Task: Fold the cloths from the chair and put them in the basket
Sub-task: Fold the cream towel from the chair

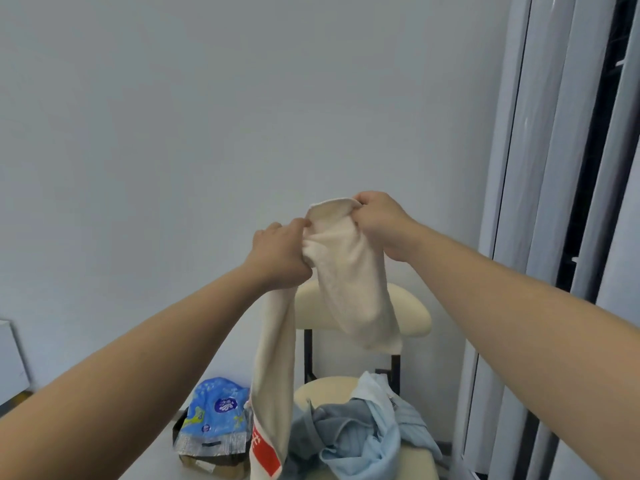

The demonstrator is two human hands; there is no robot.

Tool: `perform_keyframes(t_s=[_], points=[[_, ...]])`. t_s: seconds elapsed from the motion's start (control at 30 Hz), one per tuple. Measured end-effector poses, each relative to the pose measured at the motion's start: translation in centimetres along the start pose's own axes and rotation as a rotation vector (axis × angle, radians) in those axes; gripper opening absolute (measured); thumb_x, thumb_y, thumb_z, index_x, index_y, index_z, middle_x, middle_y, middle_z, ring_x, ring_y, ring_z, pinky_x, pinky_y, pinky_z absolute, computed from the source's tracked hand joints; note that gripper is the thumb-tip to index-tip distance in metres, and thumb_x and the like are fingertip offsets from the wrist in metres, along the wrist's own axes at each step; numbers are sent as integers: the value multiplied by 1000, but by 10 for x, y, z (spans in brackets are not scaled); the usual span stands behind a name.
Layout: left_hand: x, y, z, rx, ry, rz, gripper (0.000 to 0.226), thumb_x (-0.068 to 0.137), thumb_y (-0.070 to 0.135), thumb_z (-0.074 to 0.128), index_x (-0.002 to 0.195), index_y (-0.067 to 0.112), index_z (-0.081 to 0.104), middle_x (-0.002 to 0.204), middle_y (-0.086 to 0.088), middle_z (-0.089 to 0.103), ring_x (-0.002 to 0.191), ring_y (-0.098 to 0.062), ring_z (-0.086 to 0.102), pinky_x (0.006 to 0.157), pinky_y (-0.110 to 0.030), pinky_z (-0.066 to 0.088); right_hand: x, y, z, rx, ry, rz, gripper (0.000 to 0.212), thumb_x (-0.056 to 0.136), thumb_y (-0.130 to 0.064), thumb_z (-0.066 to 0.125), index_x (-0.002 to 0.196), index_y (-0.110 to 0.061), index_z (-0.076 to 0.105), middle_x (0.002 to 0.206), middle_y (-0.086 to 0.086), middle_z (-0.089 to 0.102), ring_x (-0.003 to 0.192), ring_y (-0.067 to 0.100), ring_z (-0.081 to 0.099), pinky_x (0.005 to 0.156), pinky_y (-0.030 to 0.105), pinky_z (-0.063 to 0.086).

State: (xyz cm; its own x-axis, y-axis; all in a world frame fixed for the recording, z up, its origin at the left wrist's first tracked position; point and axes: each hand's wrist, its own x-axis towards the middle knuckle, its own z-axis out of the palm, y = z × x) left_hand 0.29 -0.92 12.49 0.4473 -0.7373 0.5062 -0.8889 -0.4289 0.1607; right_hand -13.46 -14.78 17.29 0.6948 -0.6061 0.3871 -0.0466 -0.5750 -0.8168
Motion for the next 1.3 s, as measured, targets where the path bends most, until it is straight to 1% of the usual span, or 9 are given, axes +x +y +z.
perform_keyframes(t_s=[0.17,0.27,0.37,0.4,0.47,0.7,1.0,1.17,1.3], points=[[-6,1,4,-469,-147,-163,107,83,29,72,162,27,0,121,-2,62,110,-21,61,89,-33,49,-3,-17,2,-7,-32,14,13,89,-16,57,76,-16,53,78,3,47,71,20,44,62,31,35],[-12,1,3,-503,-210,-180,112,72,39,75,163,26,11,138,-4,54,126,-25,55,101,-37,48,-7,-17,0,-66,-113,-49,17,88,-29,68,84,-13,64,83,0,62,73,18,60,66,31,49],[-18,8,3,-644,-274,-192,55,68,24,68,122,19,56,100,3,63,87,-16,63,73,-27,53,-10,-18,2,-285,-117,-201,19,94,-33,65,90,-15,71,84,-6,66,80,15,63,69,29,50],[-20,11,3,-687,-301,-187,30,70,12,64,98,19,58,85,5,59,72,-14,57,60,-24,49,-10,-20,3,-346,-101,-244,17,97,-33,61,91,-20,70,85,-7,67,84,15,63,69,29,48],[-21,14,6,-761,-367,-156,28,59,0,56,80,18,53,74,5,55,68,-16,50,57,-24,44,-8,-20,6,-418,-30,-288,16,101,-33,56,95,-28,70,94,-9,69,92,16,63,75,30,48],[-25,14,16,-1047,-507,-82,44,79,19,82,121,14,70,119,-3,75,113,-23,70,101,-38,52,1,-2,2,-533,260,-259,26,105,-37,43,96,-28,66,103,-4,56,87,21,59,76,36,49],[-28,9,29,-1094,-509,-250,35,88,29,78,115,7,74,112,-7,77,105,-25,74,94,-36,56,7,14,-15,-361,441,-73,20,101,-11,34,90,-12,50,88,0,54,74,17,49,59,31,35],[-27,-15,36,-935,-456,-256,25,86,24,81,107,9,77,107,-9,78,102,-29,74,93,-42,59,6,17,-37,-273,521,113,22,101,-19,33,115,-13,50,102,4,53,90,27,54,72,33,41],[-23,-23,36,-1023,-209,-305,17,95,21,72,106,10,77,106,-9,78,101,-30,74,94,-50,59,0,26,-39,-100,176,89,18,91,-32,66,93,-14,64,88,2,66,82,26,65,63,30,47]])
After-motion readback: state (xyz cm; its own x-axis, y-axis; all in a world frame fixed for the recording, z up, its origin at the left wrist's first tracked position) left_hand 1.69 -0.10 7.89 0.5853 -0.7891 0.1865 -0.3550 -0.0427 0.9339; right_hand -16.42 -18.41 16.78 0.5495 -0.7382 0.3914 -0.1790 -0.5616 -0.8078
